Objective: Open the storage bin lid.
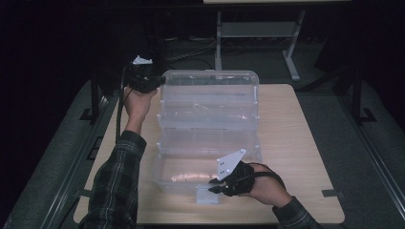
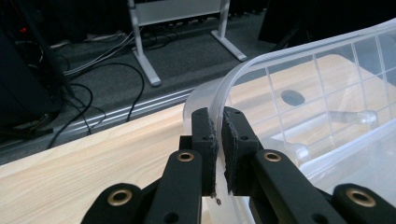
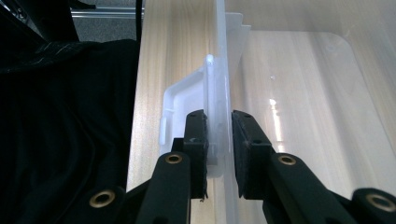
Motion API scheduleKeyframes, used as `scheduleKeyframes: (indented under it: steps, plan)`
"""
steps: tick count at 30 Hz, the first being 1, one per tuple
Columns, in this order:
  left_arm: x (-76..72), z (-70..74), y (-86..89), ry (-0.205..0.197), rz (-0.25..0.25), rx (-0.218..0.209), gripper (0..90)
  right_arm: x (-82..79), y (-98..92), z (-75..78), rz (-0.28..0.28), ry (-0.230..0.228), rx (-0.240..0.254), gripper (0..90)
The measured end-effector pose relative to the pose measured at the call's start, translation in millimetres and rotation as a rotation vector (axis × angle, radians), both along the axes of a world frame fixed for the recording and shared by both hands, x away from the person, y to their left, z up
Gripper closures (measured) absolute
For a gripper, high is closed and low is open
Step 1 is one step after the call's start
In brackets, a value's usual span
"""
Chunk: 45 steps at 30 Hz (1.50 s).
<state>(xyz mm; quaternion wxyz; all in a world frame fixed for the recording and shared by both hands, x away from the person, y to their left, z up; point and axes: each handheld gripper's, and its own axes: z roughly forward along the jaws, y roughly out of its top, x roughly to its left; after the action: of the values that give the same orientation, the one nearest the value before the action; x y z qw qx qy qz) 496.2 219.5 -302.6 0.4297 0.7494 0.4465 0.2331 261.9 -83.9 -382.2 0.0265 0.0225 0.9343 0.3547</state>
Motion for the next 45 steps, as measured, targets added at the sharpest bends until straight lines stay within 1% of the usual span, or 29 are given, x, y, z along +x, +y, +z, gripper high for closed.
scheduleKeyframes:
  steps: [4, 10, 17, 18, 20, 25, 28, 34, 36, 38, 39, 40, 43, 44, 45]
  plan:
    - [4.4, -3.1, -1.1, 0.005, 0.001, 0.008, 84.2, -0.7, -0.1, 0.1, -0.006, 0.006, -0.002, 76.7]
    - [9.4, -8.2, -0.5, 0.017, 0.005, -0.003, 84.2, -0.3, 0.1, -0.2, -0.002, 0.005, 0.004, 76.7]
    - [15.5, -13.9, -2.4, 0.031, 0.013, 0.002, 84.2, -0.2, 0.1, -0.3, -0.001, 0.000, 0.003, 76.7]
    - [17.6, -16.0, -2.7, 0.036, 0.015, 0.002, 84.2, -0.5, -0.2, -0.1, -0.005, 0.008, -0.001, 76.7]
    - [19.9, -18.1, -2.9, 0.046, 0.016, 0.007, 84.1, -0.4, -0.2, -0.1, -0.005, 0.009, -0.001, 76.7]
    - [26.6, -21.9, -6.7, 0.068, 0.023, 0.034, 84.2, 0.2, -0.3, -0.2, -0.001, 0.011, 0.000, 76.7]
    - [29.8, -25.7, -6.6, 0.083, 0.028, 0.027, 84.2, 0.1, -0.3, -0.2, -0.002, 0.011, -0.001, 76.7]
    - [35.5, -32.5, -8.1, 0.102, 0.033, 0.029, 84.2, 0.4, -0.3, -0.2, -0.001, 0.012, -0.001, 76.7]
    - [37.7, -34.6, -8.5, 0.114, 0.033, 0.041, 84.2, 0.6, -0.4, -0.1, 0.000, 0.012, -0.001, 76.6]
    - [39.8, -37.5, -9.3, 0.120, 0.036, 0.038, 84.2, 0.5, -0.2, -0.3, 0.001, 0.011, -0.001, 76.7]
    - [40.7, -38.5, -8.8, 0.128, 0.032, 0.046, 84.2, 0.4, -0.2, -0.2, 0.000, 0.011, -0.001, 76.6]
    - [41.6, -39.9, -8.9, 0.132, 0.034, 0.042, 84.2, 0.7, -0.2, -0.1, 0.002, 0.011, -0.002, 76.7]
    - [43.0, -42.6, -9.1, 0.140, 0.038, 0.043, 84.2, 0.4, 0.0, -0.3, 0.001, 0.011, -0.002, 76.7]
    - [45.1, -45.7, -9.2, 0.152, 0.039, 0.046, 84.2, 0.6, -0.1, -0.2, 0.003, 0.011, -0.004, 76.6]
    - [45.1, -45.7, -9.2, 0.152, 0.039, 0.046, 84.2, 0.6, -0.1, -0.2, 0.003, 0.011, -0.004, 76.6]
